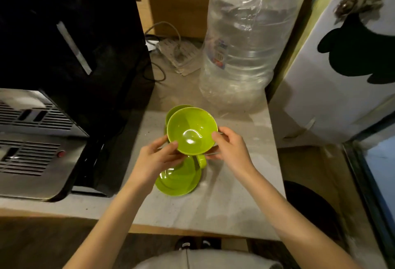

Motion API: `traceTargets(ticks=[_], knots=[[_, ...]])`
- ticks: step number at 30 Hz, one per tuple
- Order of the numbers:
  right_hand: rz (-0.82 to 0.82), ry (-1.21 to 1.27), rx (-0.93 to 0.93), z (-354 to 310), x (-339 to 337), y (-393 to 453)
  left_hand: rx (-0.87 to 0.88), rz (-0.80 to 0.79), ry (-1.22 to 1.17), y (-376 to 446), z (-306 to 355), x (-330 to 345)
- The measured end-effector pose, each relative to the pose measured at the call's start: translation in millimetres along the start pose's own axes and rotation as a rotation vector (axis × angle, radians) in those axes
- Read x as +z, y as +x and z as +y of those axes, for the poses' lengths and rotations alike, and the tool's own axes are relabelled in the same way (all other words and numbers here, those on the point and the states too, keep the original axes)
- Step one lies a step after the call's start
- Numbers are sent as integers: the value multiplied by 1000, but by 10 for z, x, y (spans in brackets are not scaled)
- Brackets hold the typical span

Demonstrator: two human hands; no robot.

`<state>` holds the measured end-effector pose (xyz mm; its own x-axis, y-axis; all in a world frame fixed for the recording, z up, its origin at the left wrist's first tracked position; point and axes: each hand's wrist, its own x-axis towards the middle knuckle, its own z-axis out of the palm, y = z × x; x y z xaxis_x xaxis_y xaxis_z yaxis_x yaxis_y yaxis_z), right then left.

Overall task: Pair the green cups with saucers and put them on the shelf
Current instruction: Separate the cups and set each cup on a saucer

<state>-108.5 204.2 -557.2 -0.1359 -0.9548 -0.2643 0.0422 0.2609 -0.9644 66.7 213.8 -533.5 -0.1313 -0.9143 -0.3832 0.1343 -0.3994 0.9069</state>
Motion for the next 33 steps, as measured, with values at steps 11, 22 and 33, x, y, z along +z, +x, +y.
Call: traceTargets(ticks=[11, 22, 33], knots=[[-132, -227, 108, 372, 424, -254, -111, 159, -18, -391, -428, -467], [-108, -389, 129, 467, 415, -303, -188, 157, -53, -351, -585, -451], [-79, -455, 106, 493, 384, -308, -190, 143, -29, -287, -617, -448]])
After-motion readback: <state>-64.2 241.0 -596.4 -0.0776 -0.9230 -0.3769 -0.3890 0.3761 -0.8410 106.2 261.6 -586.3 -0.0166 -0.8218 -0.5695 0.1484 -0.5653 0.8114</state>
